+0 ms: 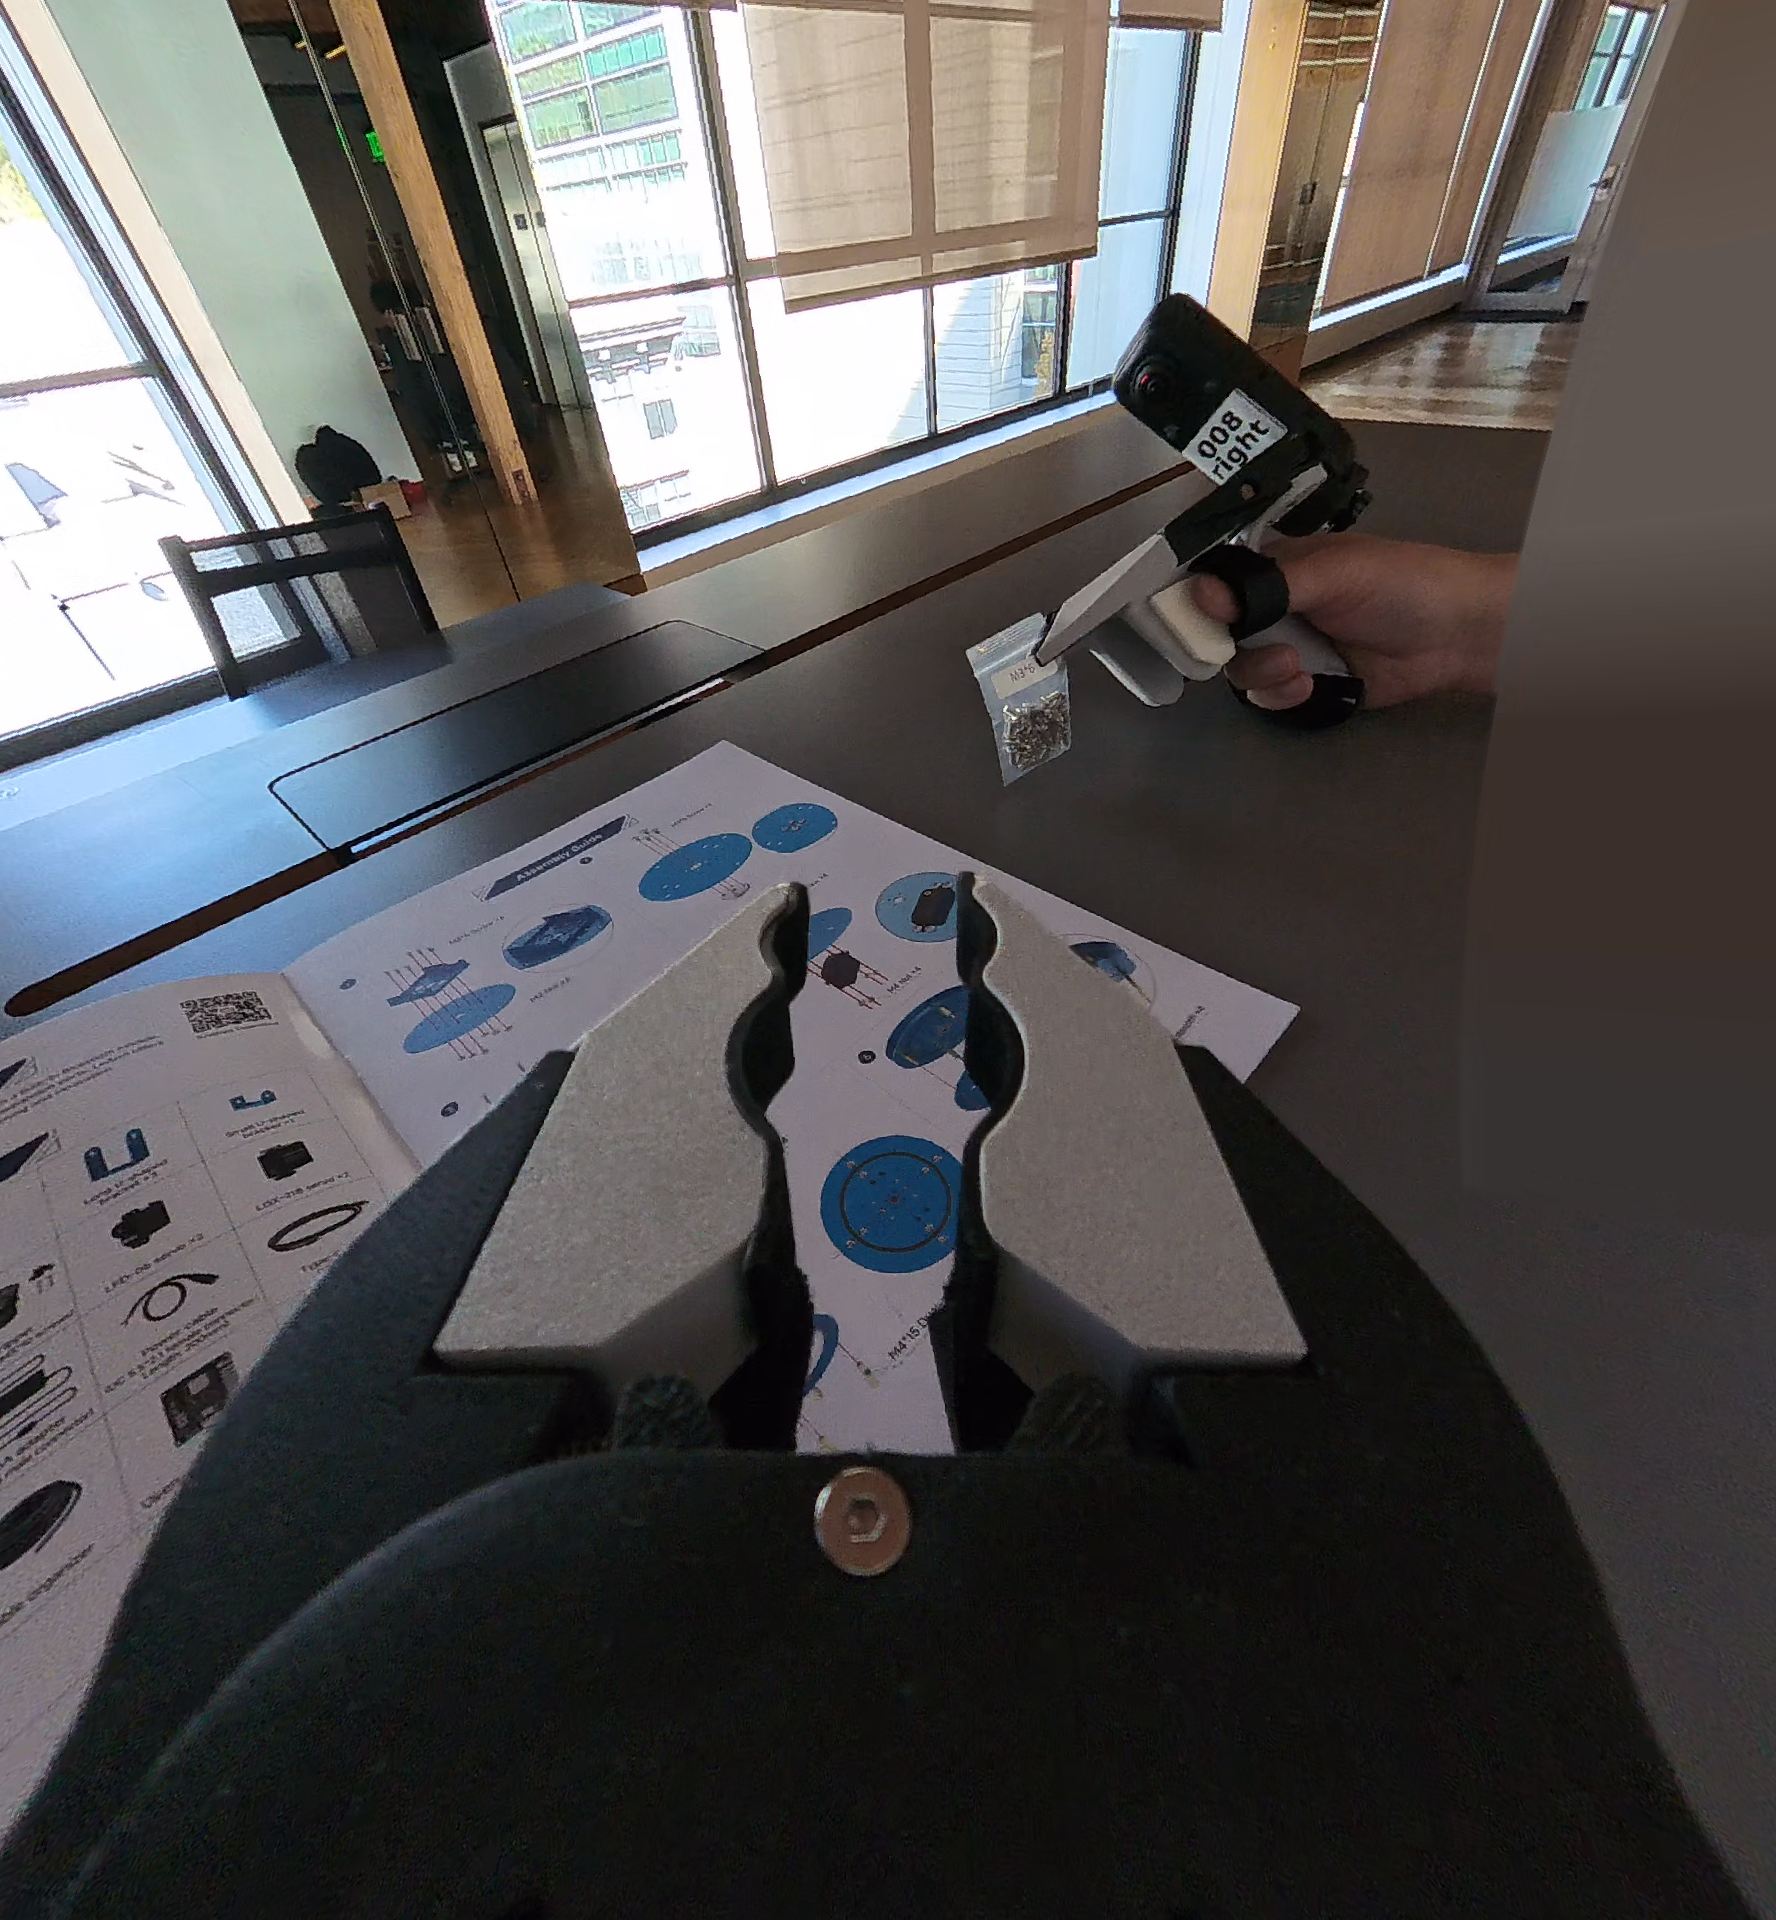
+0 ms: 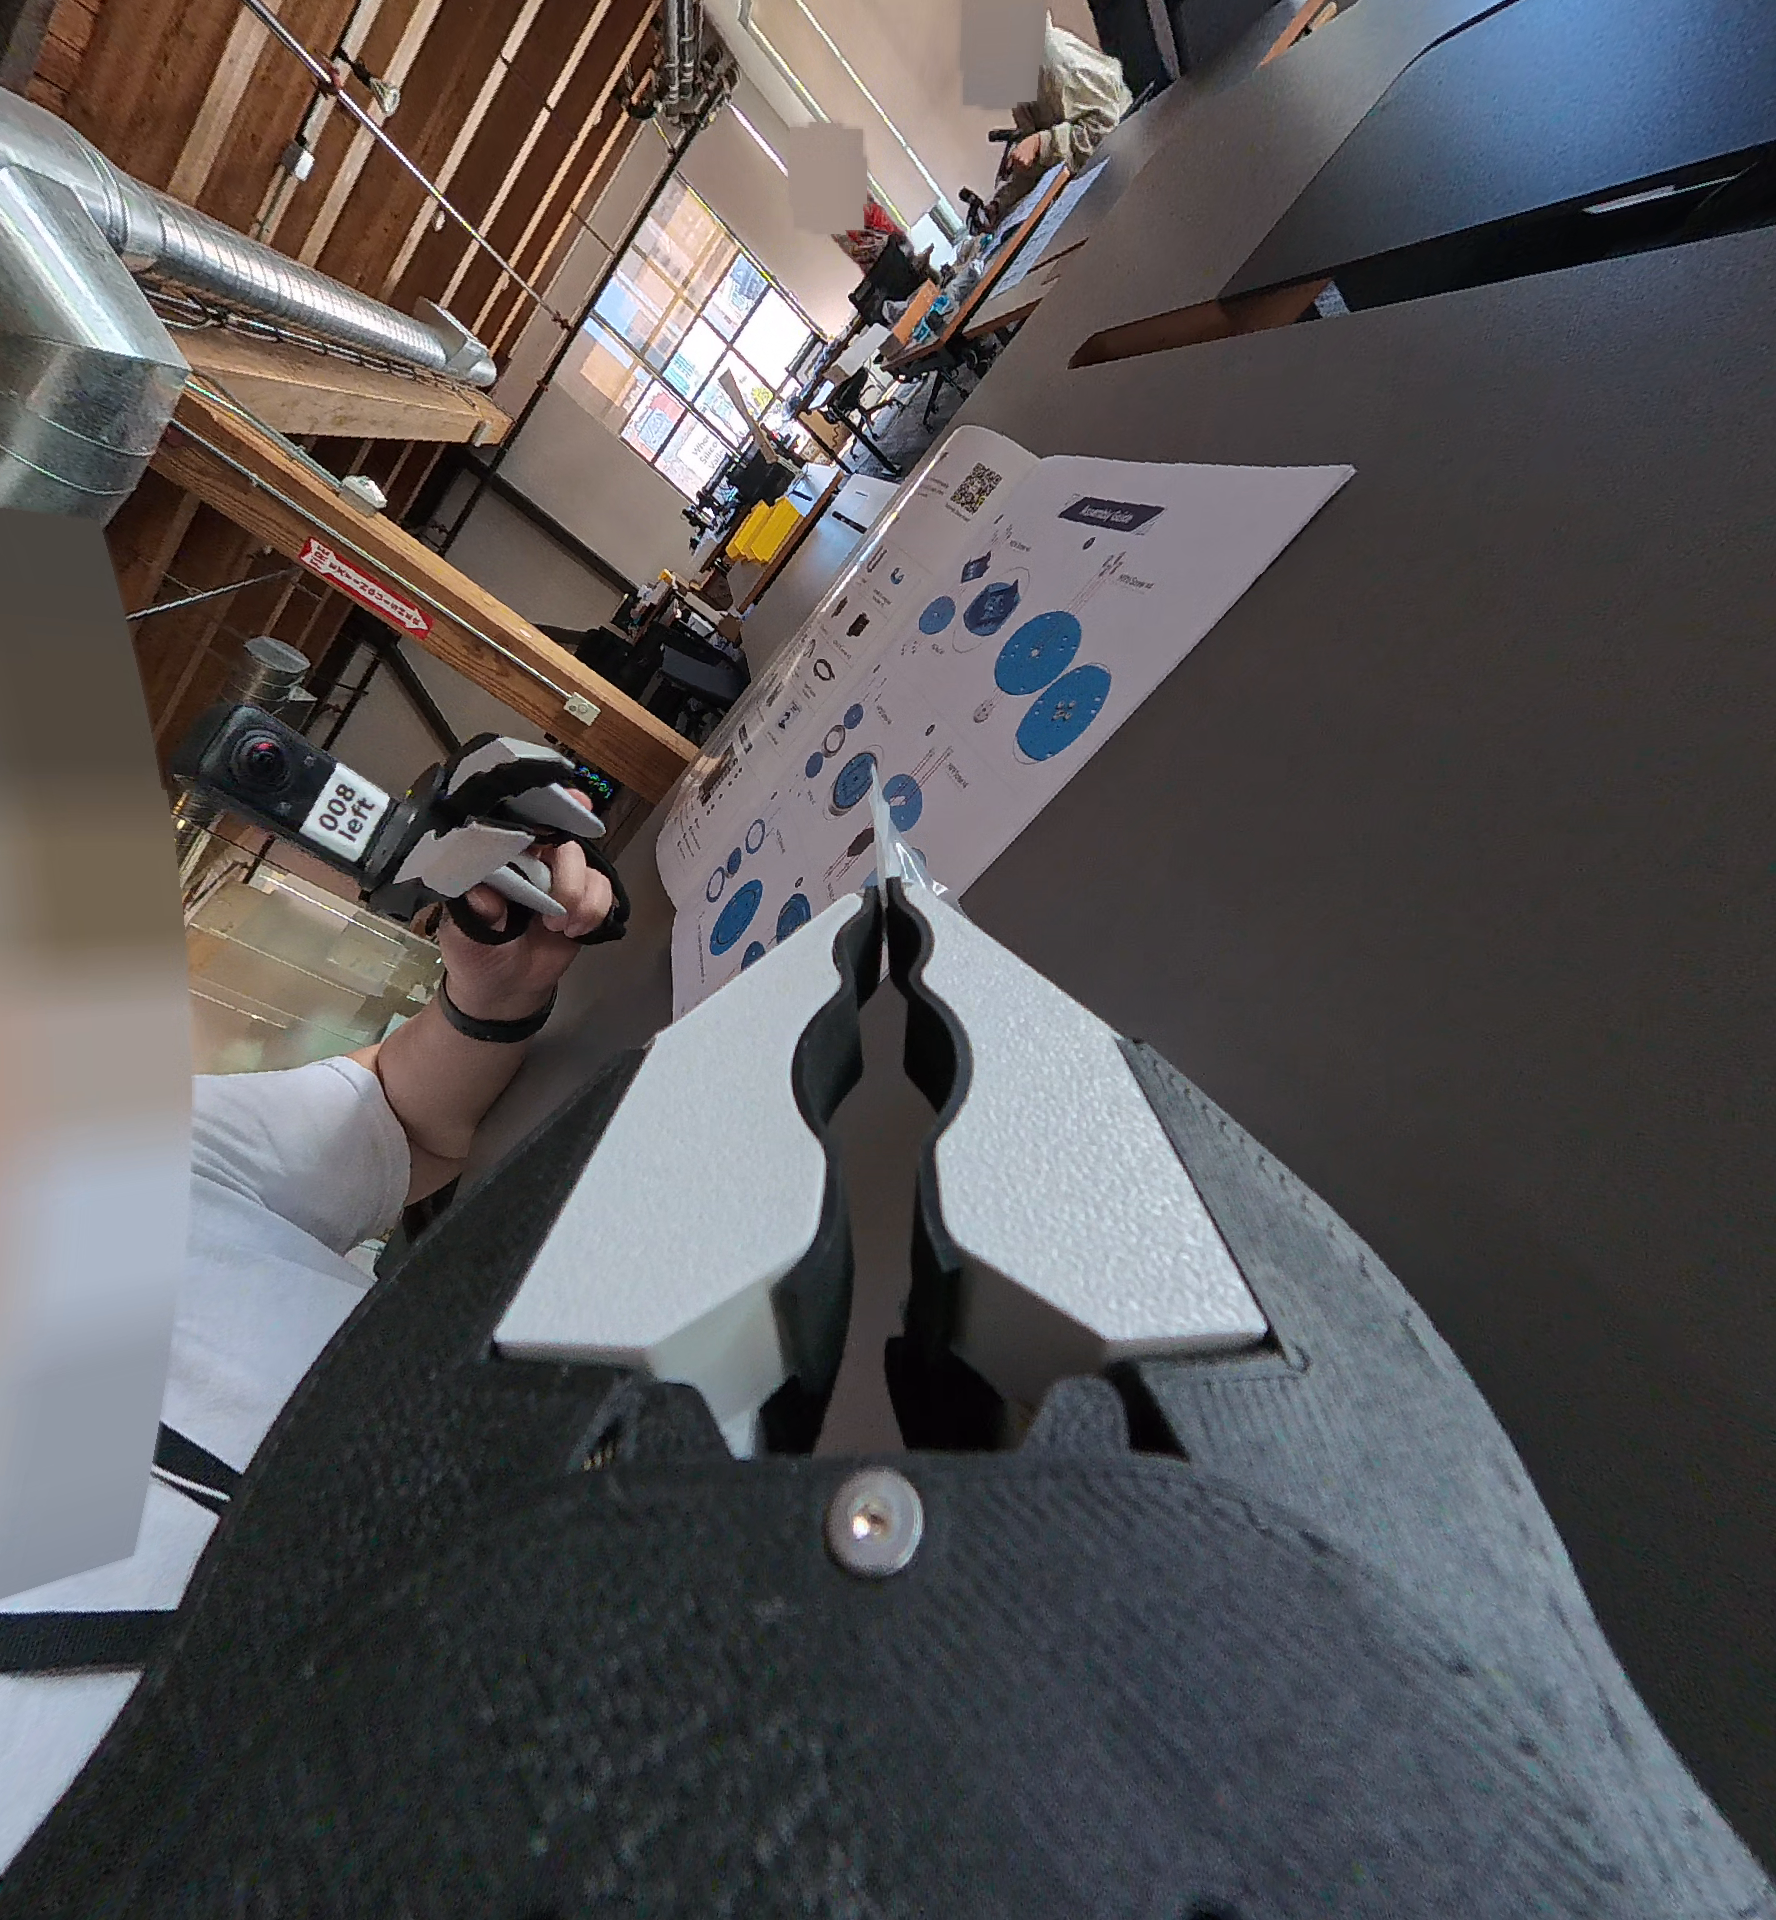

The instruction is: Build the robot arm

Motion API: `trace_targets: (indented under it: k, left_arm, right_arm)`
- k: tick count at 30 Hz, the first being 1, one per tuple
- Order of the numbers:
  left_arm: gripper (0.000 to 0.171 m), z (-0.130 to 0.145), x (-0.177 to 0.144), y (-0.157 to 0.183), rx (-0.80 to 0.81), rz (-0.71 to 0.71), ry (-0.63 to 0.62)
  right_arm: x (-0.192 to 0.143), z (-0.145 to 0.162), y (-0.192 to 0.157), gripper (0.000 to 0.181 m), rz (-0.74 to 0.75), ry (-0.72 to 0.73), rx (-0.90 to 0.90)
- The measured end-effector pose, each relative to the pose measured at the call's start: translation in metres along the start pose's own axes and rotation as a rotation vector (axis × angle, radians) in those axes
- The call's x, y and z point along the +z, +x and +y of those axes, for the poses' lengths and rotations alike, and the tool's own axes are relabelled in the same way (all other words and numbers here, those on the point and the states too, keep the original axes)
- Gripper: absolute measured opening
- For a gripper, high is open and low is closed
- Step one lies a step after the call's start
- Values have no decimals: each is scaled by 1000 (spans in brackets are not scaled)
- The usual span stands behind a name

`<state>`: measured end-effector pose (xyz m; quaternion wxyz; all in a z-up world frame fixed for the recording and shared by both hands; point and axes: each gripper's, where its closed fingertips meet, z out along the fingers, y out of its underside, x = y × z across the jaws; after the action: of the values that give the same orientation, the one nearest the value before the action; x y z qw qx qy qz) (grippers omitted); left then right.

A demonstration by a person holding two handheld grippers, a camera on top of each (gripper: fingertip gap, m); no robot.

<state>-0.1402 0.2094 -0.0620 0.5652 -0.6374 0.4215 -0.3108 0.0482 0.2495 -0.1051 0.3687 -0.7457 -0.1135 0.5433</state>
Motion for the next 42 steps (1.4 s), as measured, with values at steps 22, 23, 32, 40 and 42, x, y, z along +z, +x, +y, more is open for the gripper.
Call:
trace_targets:
  k: [22, 23, 32, 40, 42]
  left_arm:
    - [0, -17, -177, -106, 51, -542, -42]
    - [0, -10, -230, -139, 75, -658, -78]
    - [1, 9, -673, -288, -94, -1134, -92]
    - [42, 309, -576, -145, -540, -772, -187]
    - [36, 353, -546, -137, -568, -766, -192]
  right_arm:
    - [-8, -14, -1, 0, 14, 107, -36]
    - [-9, -15, -1, 0, 10, 115, -35]
    - [-13, -19, -2, 0, 49, 168, -71]
    - [-21, -26, -5, 0, 83, 278, -85]
    - [-23, -28, -5, 0, 94, 299, -97]
